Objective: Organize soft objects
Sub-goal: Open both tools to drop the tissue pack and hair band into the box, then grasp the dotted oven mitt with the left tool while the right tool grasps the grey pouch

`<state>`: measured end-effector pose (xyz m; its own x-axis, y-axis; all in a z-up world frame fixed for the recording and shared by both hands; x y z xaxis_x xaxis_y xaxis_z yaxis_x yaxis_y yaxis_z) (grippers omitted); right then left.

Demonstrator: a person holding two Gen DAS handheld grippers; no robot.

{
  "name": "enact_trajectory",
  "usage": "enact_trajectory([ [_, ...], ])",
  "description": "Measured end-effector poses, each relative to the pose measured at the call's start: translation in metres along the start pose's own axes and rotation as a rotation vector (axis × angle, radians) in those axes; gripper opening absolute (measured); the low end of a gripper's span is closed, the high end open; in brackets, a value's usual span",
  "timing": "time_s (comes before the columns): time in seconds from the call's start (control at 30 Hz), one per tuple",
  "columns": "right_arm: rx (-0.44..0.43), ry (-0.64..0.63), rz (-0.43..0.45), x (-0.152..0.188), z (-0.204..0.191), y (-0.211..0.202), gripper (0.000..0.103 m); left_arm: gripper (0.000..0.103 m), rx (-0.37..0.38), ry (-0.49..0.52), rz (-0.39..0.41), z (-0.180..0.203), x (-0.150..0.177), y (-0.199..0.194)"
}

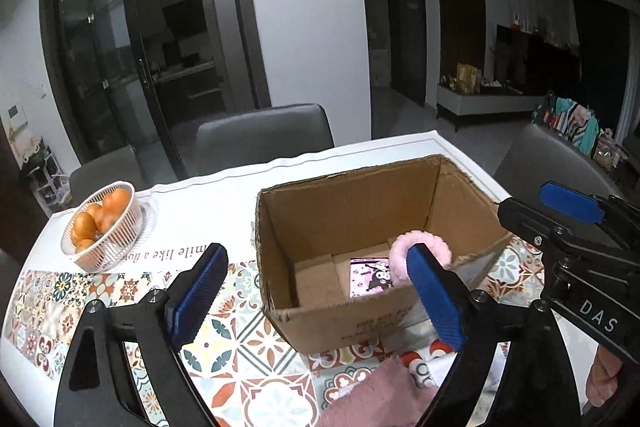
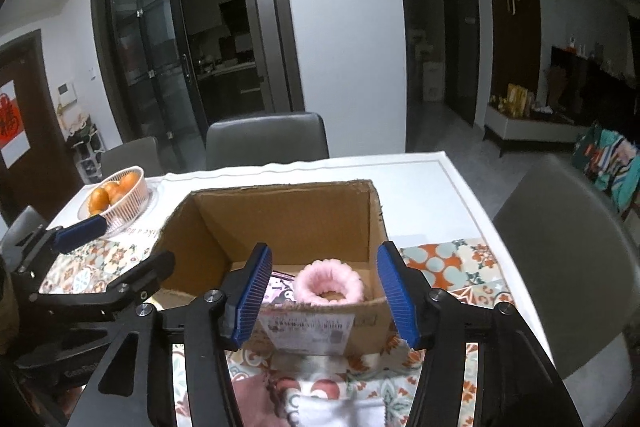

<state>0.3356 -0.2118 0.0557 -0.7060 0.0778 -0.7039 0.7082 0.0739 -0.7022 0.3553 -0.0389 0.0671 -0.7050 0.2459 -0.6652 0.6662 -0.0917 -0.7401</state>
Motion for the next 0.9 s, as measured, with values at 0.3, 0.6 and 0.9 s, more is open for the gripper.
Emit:
enact_trajectory([
  [0.3, 0.009, 0.015, 0.06, 0.017, -0.003, -0.041, 0.061, 0.095, 0.02, -0.018, 0.029, 0.004, 0.022, -0.038],
  [0.6, 0.013, 0.026, 0.098, 0.047, -0.001, -0.069, 0.063, 0.099, -0.024, -0.026, 0.091, 0.012, 0.053, -0.075],
  [0.9, 0.015, 0.029, 0.127, 0.072, -0.004, -0.093, 0.068, 0.102, 0.034, -0.057, 0.107, 0.012, 0.084, -0.095],
])
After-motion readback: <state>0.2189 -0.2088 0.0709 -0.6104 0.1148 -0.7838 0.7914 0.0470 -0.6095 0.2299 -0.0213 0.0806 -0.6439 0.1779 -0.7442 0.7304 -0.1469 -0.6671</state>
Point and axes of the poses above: each gripper's, at about its wrist camera, not at the fingertips, and y roughly the way its jaws point, z to its right, x to its underside, the point moved 2 cm from there along y, roughly the way its jaws point, and after that the axes turned 12 degrees about -z, right-handed, at the moved point
